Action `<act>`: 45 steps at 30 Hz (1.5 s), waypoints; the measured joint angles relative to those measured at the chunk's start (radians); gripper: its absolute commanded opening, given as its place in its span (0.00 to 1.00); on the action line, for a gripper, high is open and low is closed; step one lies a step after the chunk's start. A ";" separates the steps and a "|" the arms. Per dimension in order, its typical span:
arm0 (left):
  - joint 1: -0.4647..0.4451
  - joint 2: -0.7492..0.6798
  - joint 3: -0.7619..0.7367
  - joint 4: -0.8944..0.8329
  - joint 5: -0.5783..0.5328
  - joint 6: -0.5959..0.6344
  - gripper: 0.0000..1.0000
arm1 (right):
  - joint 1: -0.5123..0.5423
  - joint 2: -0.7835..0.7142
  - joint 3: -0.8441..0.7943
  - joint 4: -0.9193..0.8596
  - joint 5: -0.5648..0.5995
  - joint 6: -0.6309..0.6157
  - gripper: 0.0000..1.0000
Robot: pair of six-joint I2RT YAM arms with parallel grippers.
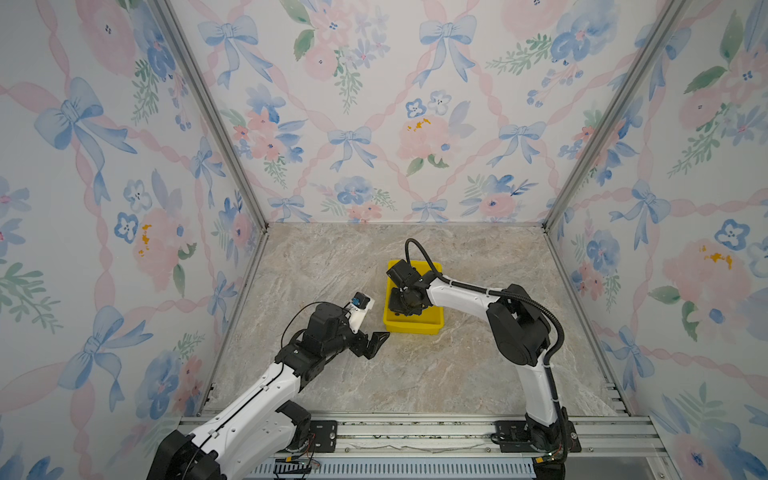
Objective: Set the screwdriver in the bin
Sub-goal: 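Lower the screwdriver into the yellow bin and open the right gripper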
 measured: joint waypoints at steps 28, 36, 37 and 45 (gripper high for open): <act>0.000 -0.006 0.000 0.000 -0.020 0.001 0.98 | 0.000 0.001 0.000 0.007 0.009 0.006 0.35; -0.003 -0.026 0.000 0.000 -0.054 0.012 0.97 | 0.000 -0.006 0.029 -0.011 0.060 -0.035 0.49; -0.003 -0.037 0.000 0.000 -0.067 0.016 0.98 | 0.000 -0.012 0.031 -0.013 0.069 -0.040 0.50; -0.003 -0.074 0.000 0.000 -0.134 0.034 0.98 | 0.002 -0.104 0.035 -0.048 0.137 -0.093 0.63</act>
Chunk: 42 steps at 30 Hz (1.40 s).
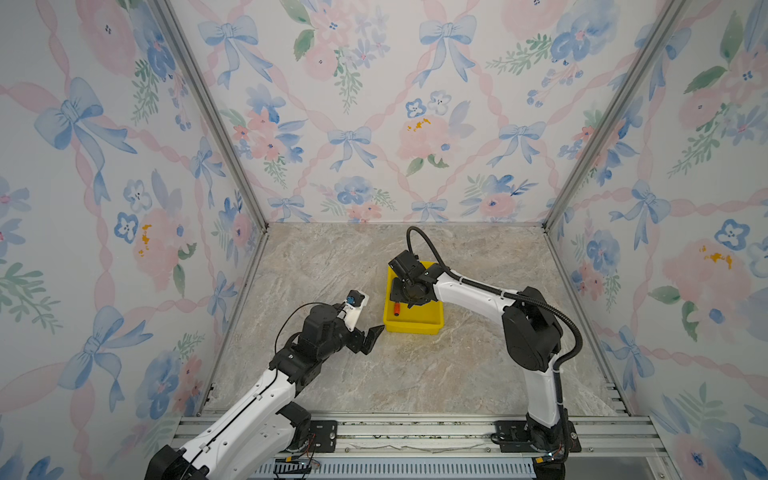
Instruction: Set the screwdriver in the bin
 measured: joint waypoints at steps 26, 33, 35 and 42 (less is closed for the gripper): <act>0.000 0.090 0.002 0.035 -0.150 -0.011 0.97 | -0.178 -0.685 -0.478 -0.093 0.417 -0.216 0.97; 0.006 0.071 -0.001 0.052 -0.298 -0.028 0.98 | -0.309 -0.862 -0.676 0.000 0.400 -0.259 0.97; 0.016 0.071 -0.011 0.063 -0.337 -0.036 0.98 | -0.357 -0.881 -0.722 0.029 0.372 -0.272 0.97; 0.083 0.072 -0.066 0.077 -0.467 -0.105 0.98 | -0.536 -0.895 -0.848 0.103 0.249 -0.292 0.97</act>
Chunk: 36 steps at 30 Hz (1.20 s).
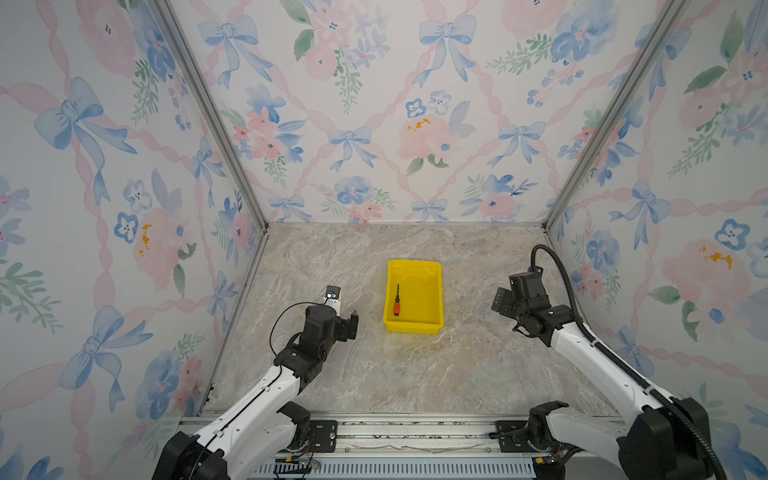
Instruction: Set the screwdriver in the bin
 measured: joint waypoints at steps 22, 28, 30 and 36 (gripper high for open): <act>0.257 0.032 -0.214 0.285 0.009 0.150 0.97 | -0.017 -0.256 -0.422 0.389 0.077 -0.370 0.97; 0.285 0.022 -0.245 0.378 0.056 0.157 0.98 | -0.028 -0.307 -0.505 0.481 0.089 -0.388 0.97; 0.303 0.038 -0.246 0.429 0.082 0.156 0.97 | -0.045 -0.283 -0.505 0.539 0.089 -0.393 0.97; 0.319 0.209 -0.239 0.589 0.138 0.151 0.97 | -0.082 -0.131 -0.501 0.716 0.077 -0.404 0.97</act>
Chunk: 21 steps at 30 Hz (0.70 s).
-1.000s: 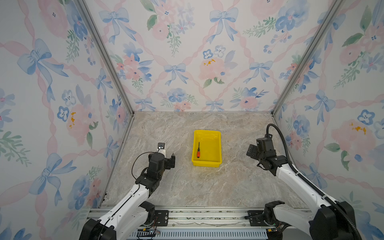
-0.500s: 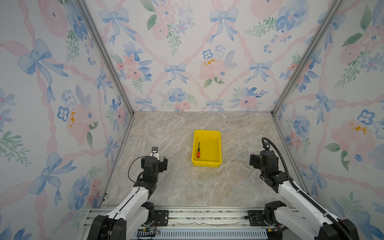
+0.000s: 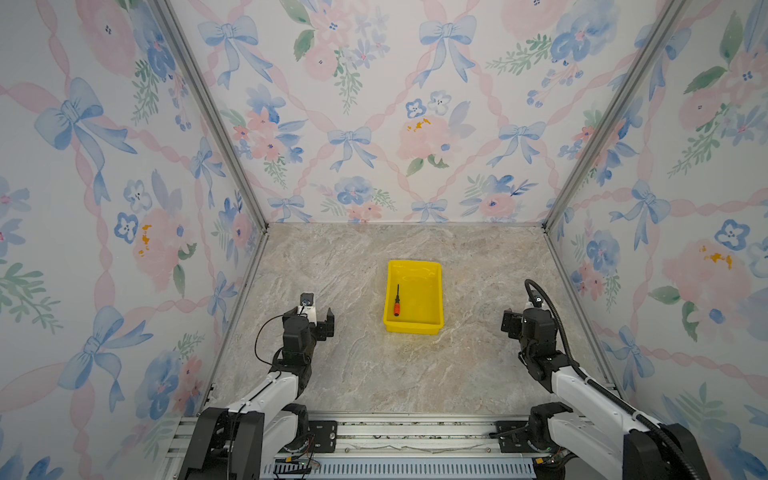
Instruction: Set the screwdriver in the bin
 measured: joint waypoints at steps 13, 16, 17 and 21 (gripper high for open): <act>0.021 0.354 0.175 0.252 0.052 0.003 0.98 | -0.073 0.406 0.148 0.348 -0.082 -0.037 0.97; 0.031 0.391 0.177 0.282 0.055 0.003 0.98 | -0.081 0.459 0.148 0.422 -0.087 -0.038 0.97; 0.034 0.403 0.177 0.288 0.054 0.003 0.97 | -0.081 0.467 0.148 0.426 -0.091 -0.040 0.97; 0.042 0.419 0.174 0.318 0.054 0.002 0.97 | -0.081 0.477 0.148 0.452 -0.134 -0.055 0.97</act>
